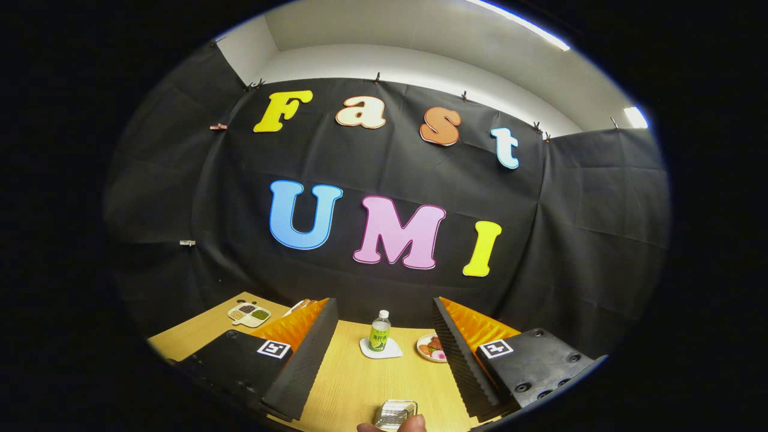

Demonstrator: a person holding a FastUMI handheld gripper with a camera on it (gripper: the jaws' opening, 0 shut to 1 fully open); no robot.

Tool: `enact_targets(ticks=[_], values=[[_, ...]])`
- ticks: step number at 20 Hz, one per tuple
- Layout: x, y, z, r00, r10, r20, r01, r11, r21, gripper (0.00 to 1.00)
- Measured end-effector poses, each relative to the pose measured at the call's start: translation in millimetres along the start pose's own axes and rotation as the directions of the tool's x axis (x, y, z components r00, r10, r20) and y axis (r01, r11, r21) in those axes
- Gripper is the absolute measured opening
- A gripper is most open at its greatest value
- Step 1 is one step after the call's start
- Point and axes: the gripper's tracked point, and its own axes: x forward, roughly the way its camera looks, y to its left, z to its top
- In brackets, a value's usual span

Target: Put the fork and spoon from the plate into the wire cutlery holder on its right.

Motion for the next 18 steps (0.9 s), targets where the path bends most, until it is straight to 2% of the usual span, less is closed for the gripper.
enact_targets(ticks=[2,4,6,7,9,12,14,16,18], values=[[0.2,12.3,-6.2,0.999,0.032,-0.027,-0.032,0.999,0.022,0.98],[-1.3,38.8,-19.4,0.990,0.114,-0.086,-0.111,0.993,0.049,0.98],[-6.4,70.9,-37.0,0.962,0.220,-0.163,-0.211,0.975,0.072,0.98],[-10.7,90.0,-47.5,0.936,0.286,-0.205,-0.273,0.958,0.087,0.98],[-22.7,128.8,-70.1,0.873,0.400,-0.280,-0.378,0.916,0.133,0.98],[-40.1,171.6,-109.3,0.769,0.499,-0.400,-0.462,0.866,0.193,0.98],[-55.5,198.8,-144.1,0.684,0.537,-0.494,-0.472,0.842,0.262,0.98],[-71.4,223.3,-179.4,0.592,0.565,-0.575,-0.446,0.824,0.351,0.97],[-79.6,239.7,-212.1,0.522,0.561,-0.643,-0.405,0.826,0.392,0.94]])
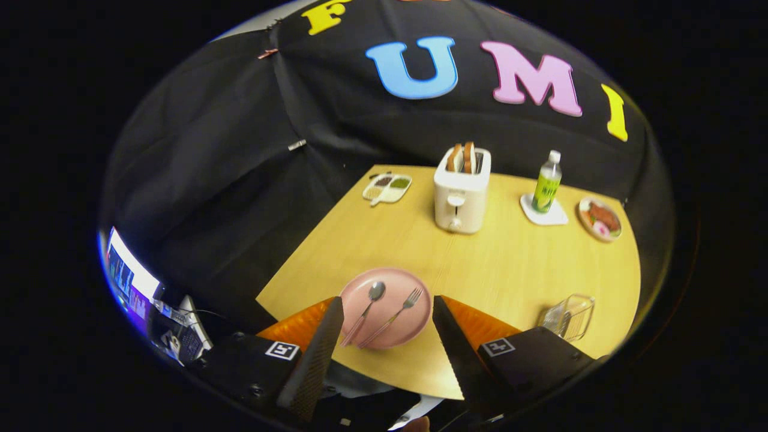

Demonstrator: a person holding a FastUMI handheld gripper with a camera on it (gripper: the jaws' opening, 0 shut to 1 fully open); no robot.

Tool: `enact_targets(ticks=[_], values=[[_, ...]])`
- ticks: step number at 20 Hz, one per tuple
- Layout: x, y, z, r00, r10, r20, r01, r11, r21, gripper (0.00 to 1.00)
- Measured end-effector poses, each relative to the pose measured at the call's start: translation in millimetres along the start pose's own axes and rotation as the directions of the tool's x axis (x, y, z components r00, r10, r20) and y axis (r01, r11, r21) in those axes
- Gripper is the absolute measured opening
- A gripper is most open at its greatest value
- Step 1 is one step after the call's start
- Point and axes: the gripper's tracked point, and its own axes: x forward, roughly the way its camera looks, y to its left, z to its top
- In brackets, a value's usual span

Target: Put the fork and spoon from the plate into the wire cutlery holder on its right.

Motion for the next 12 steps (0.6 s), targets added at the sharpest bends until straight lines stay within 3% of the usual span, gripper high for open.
enact_targets(ticks=[7,12], values=[[87.4,-1.1,-76.3,0.973,-0.078,-0.217,0.076,0.997,-0.018,0.86],[128.8,-6.5,-103.1,0.947,-0.112,-0.300,0.130,0.991,0.038,0.79]])
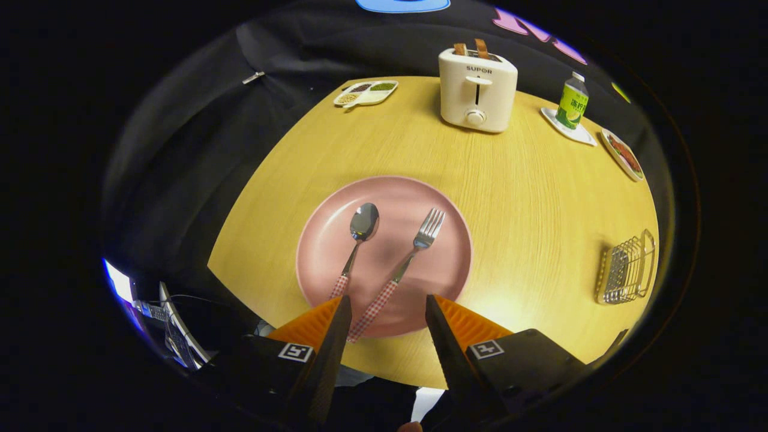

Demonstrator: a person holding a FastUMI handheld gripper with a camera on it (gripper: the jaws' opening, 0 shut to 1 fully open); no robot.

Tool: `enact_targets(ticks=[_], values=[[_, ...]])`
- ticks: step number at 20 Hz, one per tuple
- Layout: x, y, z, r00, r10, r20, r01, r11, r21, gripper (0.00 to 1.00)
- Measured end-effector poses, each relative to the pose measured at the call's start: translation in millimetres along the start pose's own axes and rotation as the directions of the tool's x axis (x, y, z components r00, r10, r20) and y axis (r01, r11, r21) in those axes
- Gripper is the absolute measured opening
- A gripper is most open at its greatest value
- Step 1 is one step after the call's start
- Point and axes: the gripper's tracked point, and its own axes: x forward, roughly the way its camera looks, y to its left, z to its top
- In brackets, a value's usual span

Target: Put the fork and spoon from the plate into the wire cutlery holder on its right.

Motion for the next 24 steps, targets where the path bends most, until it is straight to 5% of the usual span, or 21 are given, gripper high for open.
enact_targets(ticks=[7,12,15,24], values=[[31.1,0.3,-9.2,0.997,-0.044,-0.070,0.047,0.998,0.042,0.70],[41.5,-0.7,-18.7,0.987,-0.056,-0.149,0.066,0.996,0.063,0.42],[39.9,-7.5,-15.6,0.987,-0.061,-0.147,0.075,0.993,0.092,0.14],[-8.2,-16.5,2.5,0.995,0.036,-0.089,-0.027,0.994,0.106,0.13]])
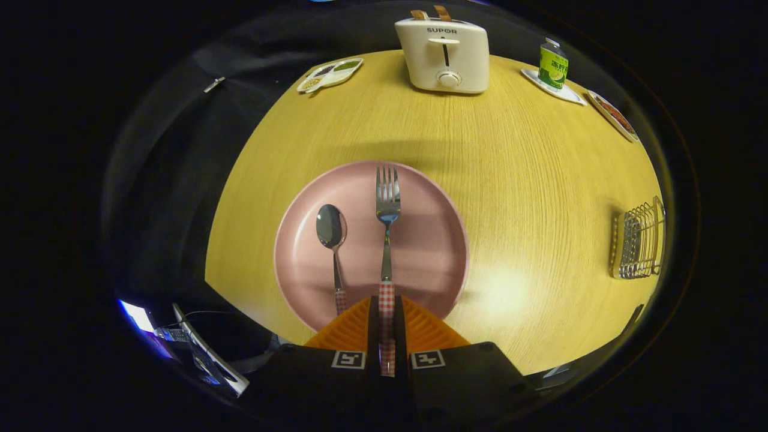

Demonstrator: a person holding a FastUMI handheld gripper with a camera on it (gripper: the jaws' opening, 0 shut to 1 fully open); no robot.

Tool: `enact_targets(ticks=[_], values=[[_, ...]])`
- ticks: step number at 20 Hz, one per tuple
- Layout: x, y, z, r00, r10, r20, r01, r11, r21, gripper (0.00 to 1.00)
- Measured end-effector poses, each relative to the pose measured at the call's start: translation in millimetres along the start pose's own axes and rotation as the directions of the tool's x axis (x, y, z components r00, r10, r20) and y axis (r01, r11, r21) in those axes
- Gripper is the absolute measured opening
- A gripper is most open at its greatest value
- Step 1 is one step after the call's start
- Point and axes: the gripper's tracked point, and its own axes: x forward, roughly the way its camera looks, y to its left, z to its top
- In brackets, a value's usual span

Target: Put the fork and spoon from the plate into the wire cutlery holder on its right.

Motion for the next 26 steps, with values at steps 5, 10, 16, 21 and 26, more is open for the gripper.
enact_targets(ticks=[5,10,16,21,26], values=[[-61.5,-20.6,12.0,0.996,0.064,0.066,-0.059,0.996,-0.065,0.13],[-113.1,-71.6,20.1,0.992,0.040,0.122,-0.028,0.995,-0.096,0.13],[-161.7,-157.4,16.5,0.992,-0.046,0.119,0.054,0.996,-0.064,0.13],[-191.7,-226.6,-2.7,0.994,-0.111,-0.001,0.110,0.990,-0.083,0.13],[-204.1,-271.9,-26.2,0.963,-0.143,-0.229,0.109,0.982,-0.155,0.13]])
